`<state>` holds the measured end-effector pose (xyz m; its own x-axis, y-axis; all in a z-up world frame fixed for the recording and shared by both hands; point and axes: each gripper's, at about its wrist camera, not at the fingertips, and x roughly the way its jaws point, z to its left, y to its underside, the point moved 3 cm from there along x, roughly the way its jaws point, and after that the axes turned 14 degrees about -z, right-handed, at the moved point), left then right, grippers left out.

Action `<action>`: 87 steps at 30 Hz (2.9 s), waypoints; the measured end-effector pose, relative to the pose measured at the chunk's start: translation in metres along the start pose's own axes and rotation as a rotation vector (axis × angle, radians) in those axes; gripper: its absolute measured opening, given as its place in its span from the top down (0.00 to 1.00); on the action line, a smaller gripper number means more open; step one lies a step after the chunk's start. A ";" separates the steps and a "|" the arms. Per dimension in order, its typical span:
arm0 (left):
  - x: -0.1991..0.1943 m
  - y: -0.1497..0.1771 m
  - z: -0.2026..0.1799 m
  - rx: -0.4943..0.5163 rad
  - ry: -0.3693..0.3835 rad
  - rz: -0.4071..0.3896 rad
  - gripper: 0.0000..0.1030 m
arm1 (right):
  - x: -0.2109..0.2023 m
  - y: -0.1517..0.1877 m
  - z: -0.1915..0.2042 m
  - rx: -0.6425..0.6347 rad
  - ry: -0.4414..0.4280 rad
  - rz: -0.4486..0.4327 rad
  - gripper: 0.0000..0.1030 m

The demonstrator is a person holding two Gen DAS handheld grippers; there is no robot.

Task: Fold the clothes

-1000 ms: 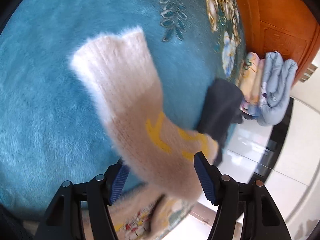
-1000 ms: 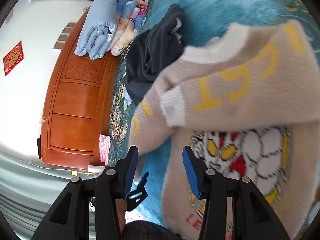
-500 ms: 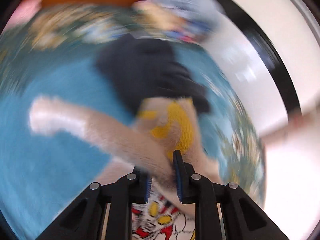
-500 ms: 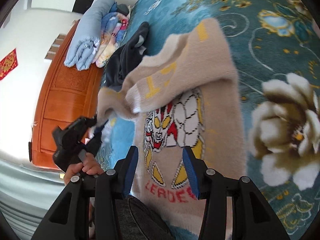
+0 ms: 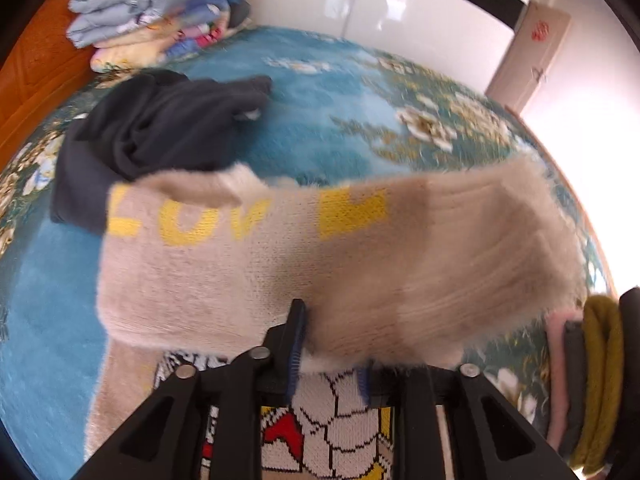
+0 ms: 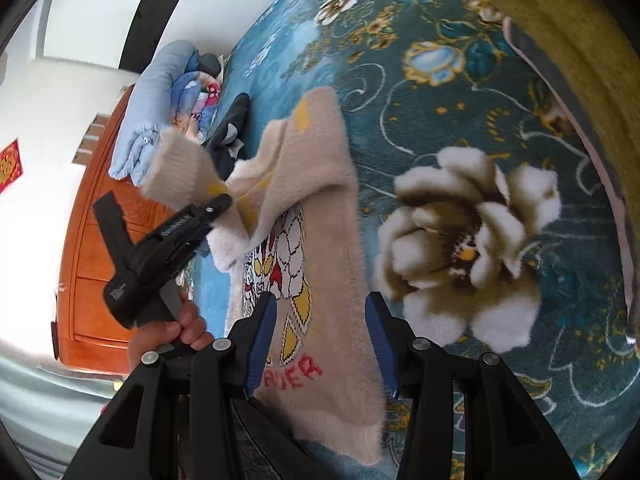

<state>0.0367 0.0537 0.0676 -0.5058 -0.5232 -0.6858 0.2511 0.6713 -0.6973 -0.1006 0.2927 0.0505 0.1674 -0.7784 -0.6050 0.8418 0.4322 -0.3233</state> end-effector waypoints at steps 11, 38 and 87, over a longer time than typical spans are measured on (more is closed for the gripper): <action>-0.035 0.013 0.062 -0.175 -0.054 0.018 0.44 | 0.008 0.003 0.009 -0.032 -0.005 0.013 0.54; -0.121 0.050 0.218 -0.488 -0.280 -0.084 0.39 | 0.151 -0.091 0.064 -0.191 0.111 -0.066 0.91; -0.121 0.129 0.172 -0.532 0.169 0.492 0.89 | 0.025 0.026 0.046 0.027 -0.256 0.147 0.90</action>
<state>0.2725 0.1134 0.0243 -0.5689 -0.0380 -0.8215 0.0692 0.9932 -0.0938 -0.0506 0.2637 0.0609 0.4098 -0.7994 -0.4393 0.8117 0.5393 -0.2242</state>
